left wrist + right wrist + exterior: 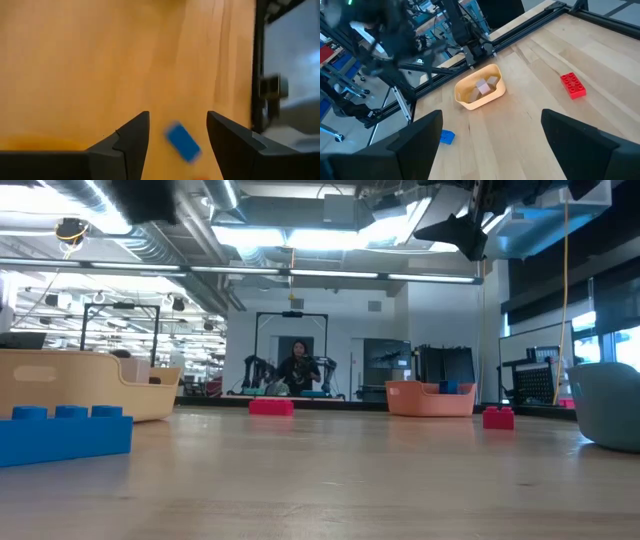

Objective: Sort & place blocks by color
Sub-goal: Put the blue game piece into the orange bin

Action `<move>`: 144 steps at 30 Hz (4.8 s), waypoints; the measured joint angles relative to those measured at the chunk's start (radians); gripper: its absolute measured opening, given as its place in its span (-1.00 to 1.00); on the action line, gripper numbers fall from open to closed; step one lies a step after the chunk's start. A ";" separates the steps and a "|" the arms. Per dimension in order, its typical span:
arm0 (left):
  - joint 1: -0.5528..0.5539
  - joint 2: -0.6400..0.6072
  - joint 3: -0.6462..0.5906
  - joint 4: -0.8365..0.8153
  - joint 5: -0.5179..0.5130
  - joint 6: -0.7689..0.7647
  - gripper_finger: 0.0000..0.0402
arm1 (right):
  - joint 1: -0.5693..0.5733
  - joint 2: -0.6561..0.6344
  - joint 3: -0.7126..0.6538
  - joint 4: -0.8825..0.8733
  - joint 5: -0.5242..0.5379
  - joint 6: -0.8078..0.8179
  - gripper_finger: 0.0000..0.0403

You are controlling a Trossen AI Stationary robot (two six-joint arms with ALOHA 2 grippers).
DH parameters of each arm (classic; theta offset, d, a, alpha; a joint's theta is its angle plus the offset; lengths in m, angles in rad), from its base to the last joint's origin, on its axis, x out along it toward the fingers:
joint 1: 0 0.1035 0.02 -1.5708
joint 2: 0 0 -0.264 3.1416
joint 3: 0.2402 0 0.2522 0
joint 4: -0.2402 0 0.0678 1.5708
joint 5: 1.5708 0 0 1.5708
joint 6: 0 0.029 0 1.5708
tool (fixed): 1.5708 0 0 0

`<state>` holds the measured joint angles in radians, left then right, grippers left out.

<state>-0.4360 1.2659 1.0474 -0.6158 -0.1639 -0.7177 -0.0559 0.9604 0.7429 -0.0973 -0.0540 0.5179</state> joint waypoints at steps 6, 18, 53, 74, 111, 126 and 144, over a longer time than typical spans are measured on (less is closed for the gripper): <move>-0.153 0.214 0.062 0.004 0.007 -0.523 -0.05 | 0.000 0.000 0.000 -0.007 0.000 -0.002 0.70; -0.142 0.562 0.239 -0.163 0.122 -0.751 -0.05 | 0.000 0.000 0.000 -0.017 0.000 -0.077 0.70; -0.111 0.722 0.341 -0.210 0.078 -0.743 0.42 | 0.000 0.000 0.000 -0.110 0.000 -0.081 0.70; -0.105 0.718 0.252 -0.127 0.138 -0.741 0.06 | 0.000 0.000 0.000 -0.110 0.000 -0.081 0.70; 0.465 -0.090 -0.405 1.184 0.075 0.258 -0.35 | 0.000 0.000 0.002 0.000 0.000 -0.081 0.70; 0.495 -0.089 -0.430 1.281 0.206 0.232 -0.35 | 0.000 0.000 0.002 0.051 0.018 -0.132 0.70; 0.495 0.067 -0.277 1.217 0.208 0.362 -0.35 | 0.036 0.391 0.001 0.538 -0.035 -0.105 0.70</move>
<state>0.0589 1.3325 0.7704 0.6014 0.0443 -0.3557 -0.0196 1.3510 0.7441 0.4404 -0.0891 0.4129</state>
